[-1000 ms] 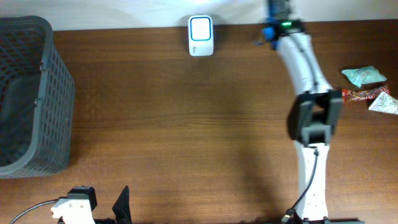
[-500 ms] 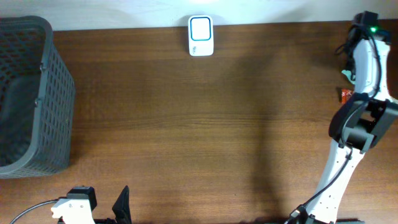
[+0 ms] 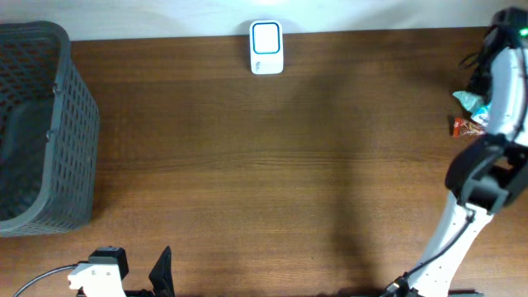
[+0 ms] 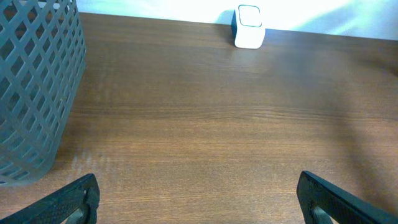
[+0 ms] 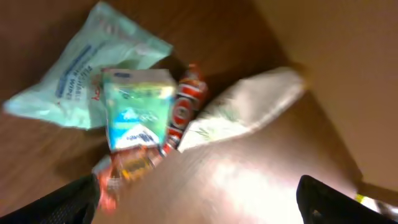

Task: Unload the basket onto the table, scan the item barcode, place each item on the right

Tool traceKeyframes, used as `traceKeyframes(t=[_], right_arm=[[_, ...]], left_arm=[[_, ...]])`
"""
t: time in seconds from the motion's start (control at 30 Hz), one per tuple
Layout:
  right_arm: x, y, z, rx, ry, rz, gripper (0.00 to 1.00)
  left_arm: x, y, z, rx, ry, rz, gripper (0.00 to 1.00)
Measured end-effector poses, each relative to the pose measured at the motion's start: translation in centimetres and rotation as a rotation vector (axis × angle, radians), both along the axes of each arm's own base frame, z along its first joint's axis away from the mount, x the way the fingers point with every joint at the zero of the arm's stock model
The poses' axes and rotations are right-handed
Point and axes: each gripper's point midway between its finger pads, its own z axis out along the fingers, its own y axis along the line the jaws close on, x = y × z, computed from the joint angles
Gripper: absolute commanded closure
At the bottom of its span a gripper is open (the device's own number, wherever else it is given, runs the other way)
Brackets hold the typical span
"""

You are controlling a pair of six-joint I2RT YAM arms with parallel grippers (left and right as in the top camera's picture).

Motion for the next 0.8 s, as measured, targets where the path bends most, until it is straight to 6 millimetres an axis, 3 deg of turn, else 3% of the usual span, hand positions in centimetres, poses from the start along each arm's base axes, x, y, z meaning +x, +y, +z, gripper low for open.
traceKeyframes(t=[0.13,0.23,0.33,0.5,0.63,0.73,0.77,0.8], right_arm=[[-3.5,2.9,11.2,0.000,-0.222,0.001,0.01],[-6.5,5.3,15.4,0.020,-0.280,0.019,0.01],[-8.2,8.1,17.0,0.051,-0.282,0.063,0.01],[-8.4,12.7,17.4,0.091,-0.241,0.168,0.01],[-9.1,15.9,19.2,0.089,-0.275,0.253,0.01],[-11.4,17.7,21.3,0.079,-0.328,0.299,0.01],[-13.5,18.3,22.5,0.071,-0.363,0.314,0.01],[-14.1,18.4,23.0,0.065,-0.380,0.316,0.01]], left_arm=[[0.0,0.0,0.0,0.000,0.000,0.000,0.01],[0.0,0.0,0.0,0.000,0.000,0.000,0.01],[0.0,0.0,0.0,0.000,0.000,0.000,0.01],[0.0,0.0,0.0,0.000,0.000,0.000,0.01],[0.0,0.0,0.0,0.000,0.000,0.000,0.01],[0.0,0.0,0.0,0.000,0.000,0.000,0.01],[0.0,0.0,0.0,0.000,0.000,0.000,0.01],[0.0,0.0,0.0,0.000,0.000,0.000,0.01]])
